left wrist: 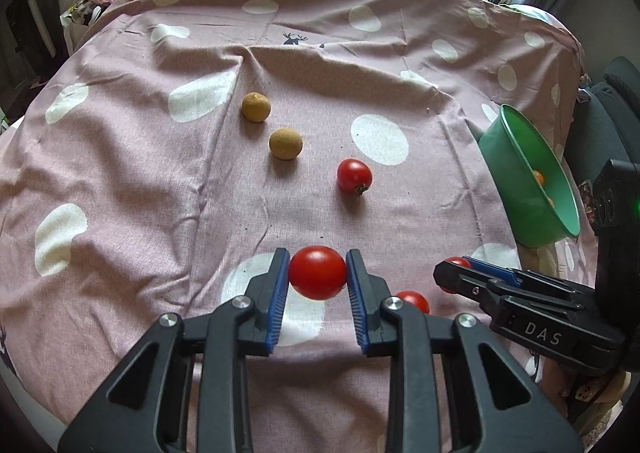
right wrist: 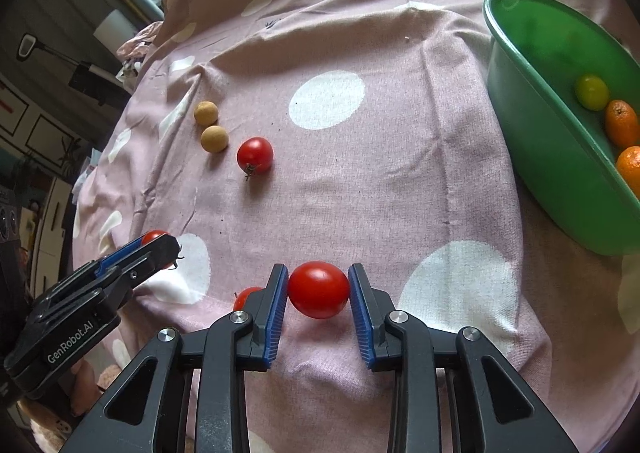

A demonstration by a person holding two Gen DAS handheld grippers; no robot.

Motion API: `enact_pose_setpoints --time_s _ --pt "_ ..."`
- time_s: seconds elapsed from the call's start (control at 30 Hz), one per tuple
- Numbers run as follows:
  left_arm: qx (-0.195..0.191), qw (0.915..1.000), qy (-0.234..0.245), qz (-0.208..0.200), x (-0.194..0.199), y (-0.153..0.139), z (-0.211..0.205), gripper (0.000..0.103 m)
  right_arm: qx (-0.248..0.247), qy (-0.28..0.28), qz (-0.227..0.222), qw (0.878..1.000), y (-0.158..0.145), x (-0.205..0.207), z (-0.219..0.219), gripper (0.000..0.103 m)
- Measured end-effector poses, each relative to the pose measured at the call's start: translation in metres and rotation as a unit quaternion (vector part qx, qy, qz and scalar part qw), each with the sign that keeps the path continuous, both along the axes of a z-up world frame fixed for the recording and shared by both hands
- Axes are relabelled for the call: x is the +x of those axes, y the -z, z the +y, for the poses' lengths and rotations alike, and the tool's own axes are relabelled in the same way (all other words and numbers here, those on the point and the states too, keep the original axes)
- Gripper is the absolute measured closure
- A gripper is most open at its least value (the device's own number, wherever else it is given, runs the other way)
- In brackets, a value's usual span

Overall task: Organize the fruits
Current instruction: 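Carry both red tomatoes in the two tools over the green bowl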

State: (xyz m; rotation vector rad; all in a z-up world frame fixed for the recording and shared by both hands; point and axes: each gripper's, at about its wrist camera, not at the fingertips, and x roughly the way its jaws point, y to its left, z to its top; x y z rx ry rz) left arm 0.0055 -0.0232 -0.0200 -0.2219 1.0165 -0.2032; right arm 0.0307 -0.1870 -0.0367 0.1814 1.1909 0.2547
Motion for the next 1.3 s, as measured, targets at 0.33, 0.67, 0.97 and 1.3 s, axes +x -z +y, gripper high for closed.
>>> enact_pose_setpoints --time_s 0.33,0.67,0.97,1.3 --pt "-0.001 0.9978 0.025 -0.061 -0.007 -0.039 -0.03 0.075 0.022 0.033 -0.041 0.998 -0.033 -0.001 -0.018 0.071" --pt "-0.025 0.9888 0.054 -0.137 -0.007 -0.097 -0.072 0.075 0.058 0.083 -0.138 0.985 -0.114 -0.003 -0.062 0.071" --pt "-0.047 0.9772 0.089 -0.187 -0.002 -0.108 -0.116 0.075 0.03 0.154 -0.219 0.963 -0.137 -0.009 -0.101 0.071" --pt "-0.071 0.9752 0.13 -0.165 0.013 -0.093 -0.165 0.075 0.041 0.197 -0.233 0.952 -0.127 -0.016 -0.151 0.071"
